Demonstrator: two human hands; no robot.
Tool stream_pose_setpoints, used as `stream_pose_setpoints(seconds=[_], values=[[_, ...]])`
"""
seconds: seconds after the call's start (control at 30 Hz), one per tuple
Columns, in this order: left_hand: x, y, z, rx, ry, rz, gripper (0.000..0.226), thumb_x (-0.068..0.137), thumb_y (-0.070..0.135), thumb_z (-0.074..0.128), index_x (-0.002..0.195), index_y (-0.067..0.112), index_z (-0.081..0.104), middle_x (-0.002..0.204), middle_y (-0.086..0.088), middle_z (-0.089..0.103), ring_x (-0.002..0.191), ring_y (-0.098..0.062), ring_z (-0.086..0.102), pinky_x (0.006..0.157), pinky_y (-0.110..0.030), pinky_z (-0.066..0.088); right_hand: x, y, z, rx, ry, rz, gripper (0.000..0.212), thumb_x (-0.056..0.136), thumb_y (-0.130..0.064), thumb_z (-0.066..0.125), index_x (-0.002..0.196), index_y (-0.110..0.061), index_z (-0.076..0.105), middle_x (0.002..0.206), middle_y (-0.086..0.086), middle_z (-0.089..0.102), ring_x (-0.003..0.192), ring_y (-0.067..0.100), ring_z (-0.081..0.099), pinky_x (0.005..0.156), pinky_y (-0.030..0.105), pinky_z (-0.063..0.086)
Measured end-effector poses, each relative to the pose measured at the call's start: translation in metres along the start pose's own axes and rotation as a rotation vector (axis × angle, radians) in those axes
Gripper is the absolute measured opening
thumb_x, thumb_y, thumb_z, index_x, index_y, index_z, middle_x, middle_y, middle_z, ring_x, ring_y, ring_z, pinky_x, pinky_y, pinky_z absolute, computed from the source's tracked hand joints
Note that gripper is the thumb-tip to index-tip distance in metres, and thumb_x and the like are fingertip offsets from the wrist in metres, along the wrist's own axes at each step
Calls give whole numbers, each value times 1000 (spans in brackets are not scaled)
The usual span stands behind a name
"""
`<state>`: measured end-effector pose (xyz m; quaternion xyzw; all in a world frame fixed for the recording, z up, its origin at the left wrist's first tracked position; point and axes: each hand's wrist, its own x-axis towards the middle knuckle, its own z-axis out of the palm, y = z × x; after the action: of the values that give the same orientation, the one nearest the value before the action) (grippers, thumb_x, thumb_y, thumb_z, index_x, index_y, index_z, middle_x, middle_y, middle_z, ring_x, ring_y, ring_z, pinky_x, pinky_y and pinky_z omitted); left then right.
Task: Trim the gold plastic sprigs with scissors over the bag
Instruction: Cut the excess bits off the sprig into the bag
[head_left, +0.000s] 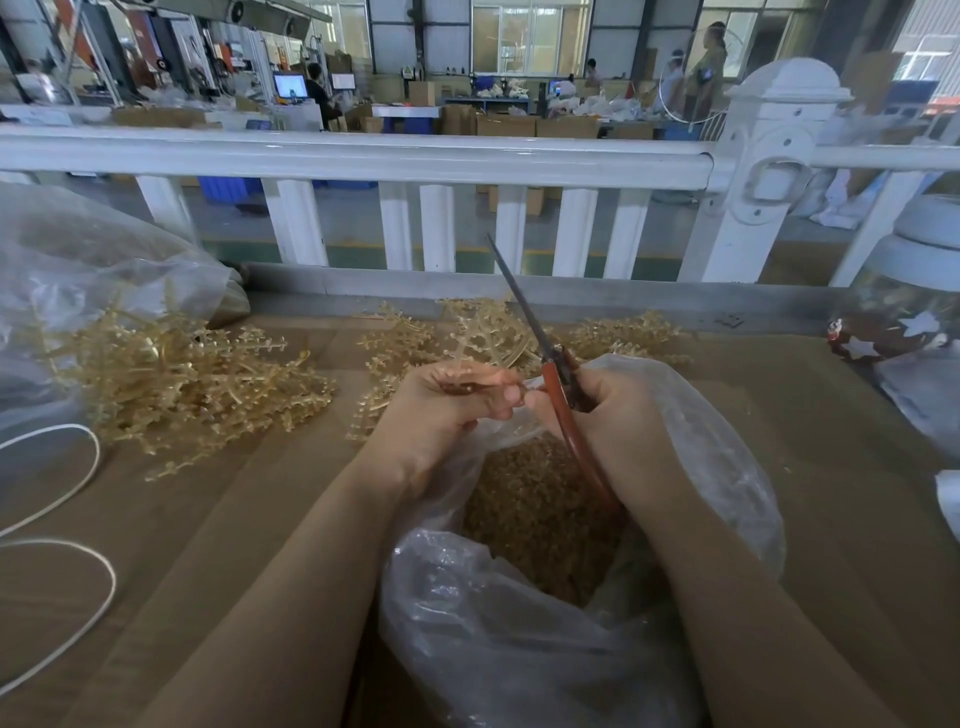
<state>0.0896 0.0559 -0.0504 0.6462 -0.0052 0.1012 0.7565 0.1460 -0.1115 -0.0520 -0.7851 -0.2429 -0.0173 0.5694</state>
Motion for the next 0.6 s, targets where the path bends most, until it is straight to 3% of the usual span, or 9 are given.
stream_pose_setpoints(seconds=[0.07, 0.23, 0.33, 0.43, 0.5, 0.6], values=[[0, 0, 1, -37, -21, -9, 14, 66, 15, 83, 80, 15, 80, 75, -1, 74, 70, -7, 69, 63, -14, 52, 0, 0, 0, 14, -24, 1, 18, 89, -24, 75, 77, -34, 66, 64, -21, 69, 62, -3, 66, 47, 8, 45], [1, 3, -2, 21, 27, 16, 15, 70, 34, 83, 78, 23, 77, 75, 2, 69, 70, -7, 61, 63, -16, 47, 2, 2, 1, -24, -16, -16, 12, 89, -24, 74, 82, -32, 68, 67, -17, 70, 63, 1, 66, 50, 11, 47], [1, 4, -2, -2, 54, 73, 5, 78, 27, 76, 75, 24, 75, 73, 3, 70, 68, -7, 61, 63, -16, 48, 1, 3, 1, -62, -30, -15, 12, 89, -24, 74, 81, -30, 68, 68, -21, 68, 65, -1, 65, 52, 10, 46], [3, 3, -2, 12, 77, 117, 9, 79, 19, 74, 71, 23, 74, 68, 3, 69, 64, -7, 61, 61, -14, 47, 0, 3, 2, -101, -20, -29, 12, 89, -28, 74, 78, -29, 69, 67, -22, 68, 64, -1, 65, 51, 12, 46], [2, 3, -1, -24, 97, 135, 7, 78, 15, 74, 72, 17, 74, 65, -1, 68, 61, -8, 61, 60, -15, 48, -1, 3, 3, -144, 10, -32, 15, 86, -42, 73, 78, -30, 69, 69, -24, 68, 66, -1, 65, 55, 16, 48], [3, 5, -4, -82, 150, 144, 6, 76, 12, 75, 77, 7, 73, 67, -5, 69, 64, -12, 63, 66, -21, 54, -3, 3, 2, -265, 67, -55, 45, 66, -79, 62, 83, -37, 66, 77, -29, 67, 73, -4, 63, 61, 20, 47]])
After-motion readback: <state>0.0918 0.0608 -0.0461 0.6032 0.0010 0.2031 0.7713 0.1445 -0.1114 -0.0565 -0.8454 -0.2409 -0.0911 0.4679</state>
